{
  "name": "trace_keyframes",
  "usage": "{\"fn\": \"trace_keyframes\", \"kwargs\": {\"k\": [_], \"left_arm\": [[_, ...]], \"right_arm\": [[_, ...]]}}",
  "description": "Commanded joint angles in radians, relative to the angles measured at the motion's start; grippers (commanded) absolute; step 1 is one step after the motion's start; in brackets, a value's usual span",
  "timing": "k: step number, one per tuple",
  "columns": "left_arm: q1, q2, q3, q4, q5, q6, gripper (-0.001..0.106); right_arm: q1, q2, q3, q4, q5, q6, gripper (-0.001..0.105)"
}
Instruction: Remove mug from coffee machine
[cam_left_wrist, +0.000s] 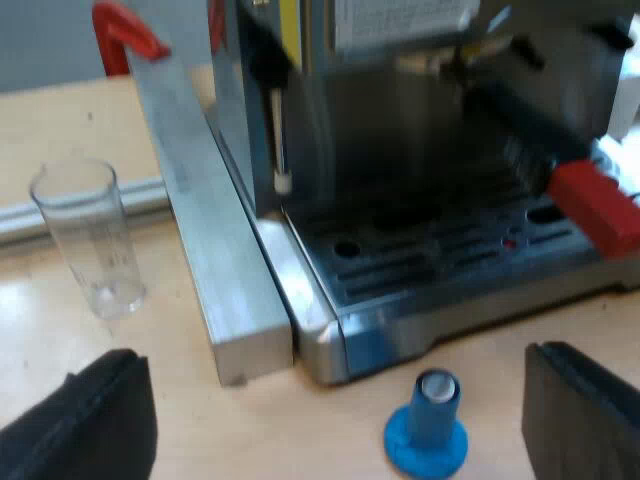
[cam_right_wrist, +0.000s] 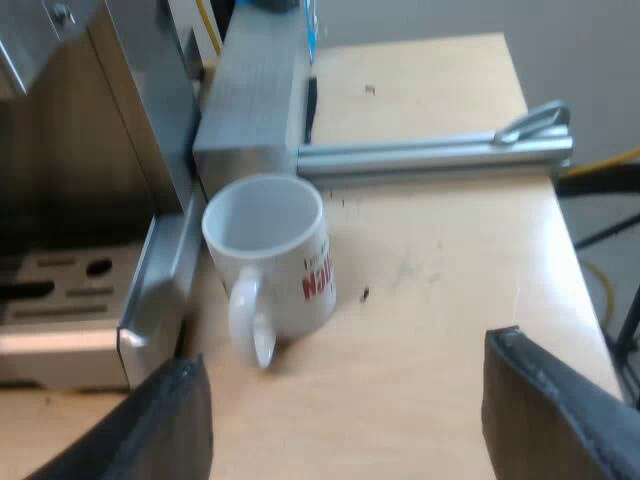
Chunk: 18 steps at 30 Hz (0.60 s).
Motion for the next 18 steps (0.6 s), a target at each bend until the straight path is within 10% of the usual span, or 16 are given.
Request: {"fn": "trace_keyframes", "kwargs": {"k": [1, 18], "left_arm": [[-0.001, -0.140, 0.021, -0.017, -0.012, 0.005, 0.077], [-0.001, -0.140, 0.070, -0.024, -0.012, 0.005, 0.077]], "right_arm": [[-0.002, -0.045, 0.020, -0.010, -0.003, -0.013, 0.059], [-0.002, -0.045, 0.083, -0.014, -0.003, -0.013, 0.059]]}}
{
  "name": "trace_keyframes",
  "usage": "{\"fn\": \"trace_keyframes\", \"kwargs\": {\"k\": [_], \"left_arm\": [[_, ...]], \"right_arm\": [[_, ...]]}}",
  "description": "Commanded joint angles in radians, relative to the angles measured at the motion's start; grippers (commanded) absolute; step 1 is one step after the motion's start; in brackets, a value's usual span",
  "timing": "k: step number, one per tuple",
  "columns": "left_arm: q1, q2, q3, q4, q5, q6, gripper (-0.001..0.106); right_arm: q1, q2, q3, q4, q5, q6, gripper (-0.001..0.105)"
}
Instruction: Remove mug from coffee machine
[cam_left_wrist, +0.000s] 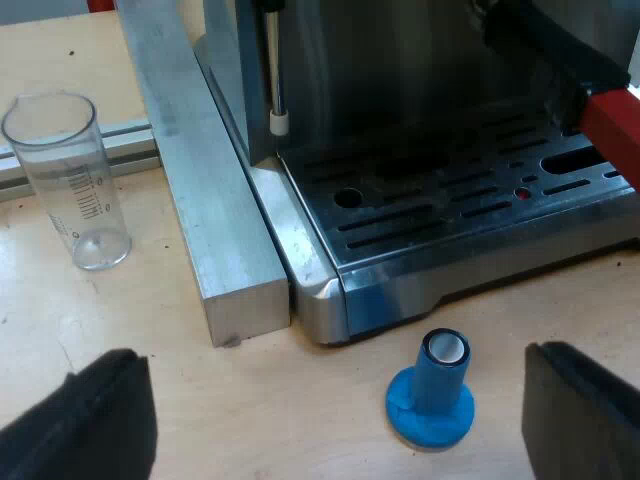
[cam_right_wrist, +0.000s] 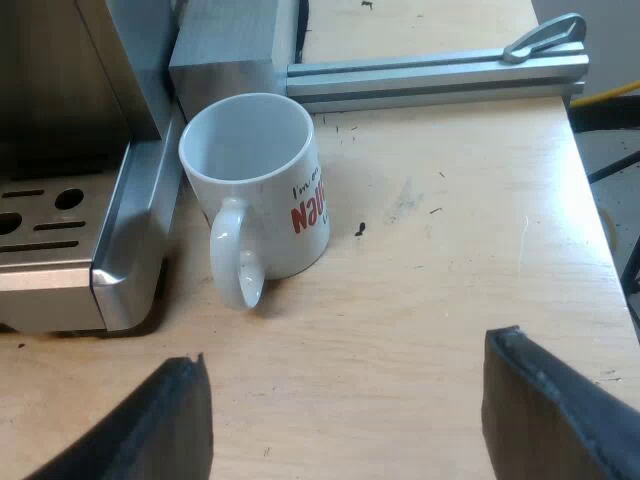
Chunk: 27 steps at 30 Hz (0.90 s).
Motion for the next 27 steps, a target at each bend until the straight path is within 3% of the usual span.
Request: {"fn": "trace_keyframes", "kwargs": {"k": [1, 27], "left_arm": [[-0.001, -0.140, -0.001, -0.009, -0.010, 0.005, 0.077], [-0.001, -0.140, 0.017, -0.041, -0.009, 0.005, 0.077]], "right_arm": [[-0.002, -0.045, -0.002, -0.014, -0.003, -0.013, 0.059], [-0.002, -0.045, -0.002, -0.014, -0.003, -0.013, 0.059]]}}
